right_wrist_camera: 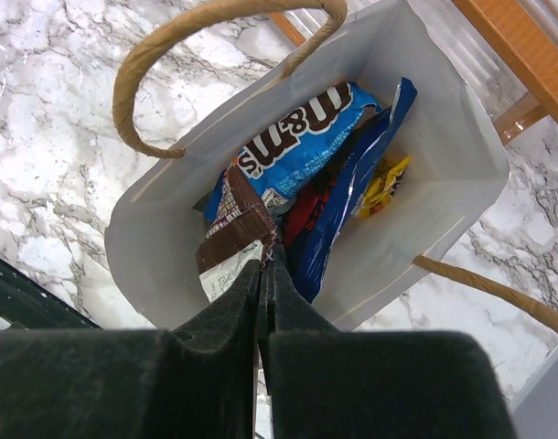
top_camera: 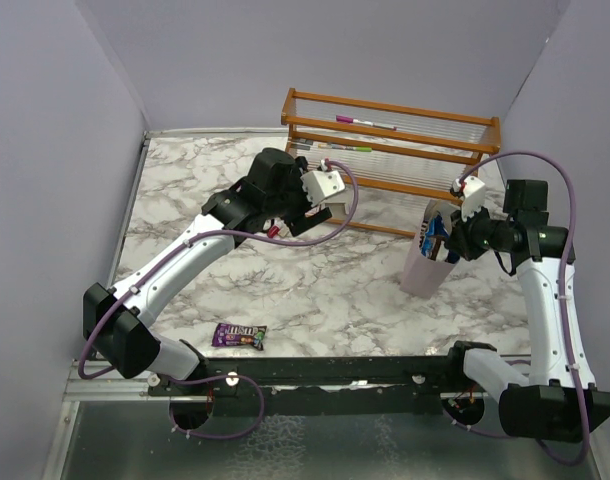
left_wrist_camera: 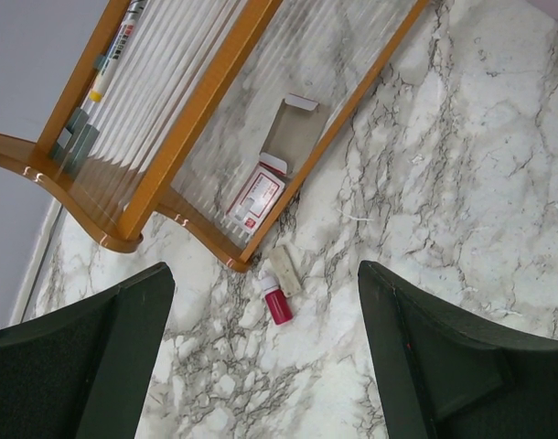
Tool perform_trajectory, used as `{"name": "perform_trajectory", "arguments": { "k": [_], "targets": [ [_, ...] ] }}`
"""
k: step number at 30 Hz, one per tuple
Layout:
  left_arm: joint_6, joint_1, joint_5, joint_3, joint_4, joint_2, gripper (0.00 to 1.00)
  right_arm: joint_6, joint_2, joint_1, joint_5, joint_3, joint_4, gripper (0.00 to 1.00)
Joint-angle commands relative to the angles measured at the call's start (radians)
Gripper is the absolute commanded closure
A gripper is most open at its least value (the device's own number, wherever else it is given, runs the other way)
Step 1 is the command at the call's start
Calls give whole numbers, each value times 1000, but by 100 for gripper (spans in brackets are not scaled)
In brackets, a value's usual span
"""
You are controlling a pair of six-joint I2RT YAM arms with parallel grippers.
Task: Place the snacks into the paper bag
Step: Place the snack in the paper bag, then move the snack to the center of the board.
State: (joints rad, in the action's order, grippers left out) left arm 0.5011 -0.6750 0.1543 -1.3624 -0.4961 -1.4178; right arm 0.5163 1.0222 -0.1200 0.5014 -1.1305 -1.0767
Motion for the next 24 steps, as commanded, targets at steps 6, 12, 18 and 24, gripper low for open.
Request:
{"name": "perform_trajectory", "arguments": {
  "k": [6,12,18,24],
  "targets": [
    [47,4,-88,68,0,3,15,-15,-4,2,-30,31,29,94],
    [43,19,-89,93,-9,-6,15,-1,16,8,-26,46,35,88],
    [44,61,-65,110,-58,-34,15,10,28,14,3,12,3,71],
    [52,200,62,163,-88,-35,11,7,44,14,54,-114,-34,48]
  ]
}}
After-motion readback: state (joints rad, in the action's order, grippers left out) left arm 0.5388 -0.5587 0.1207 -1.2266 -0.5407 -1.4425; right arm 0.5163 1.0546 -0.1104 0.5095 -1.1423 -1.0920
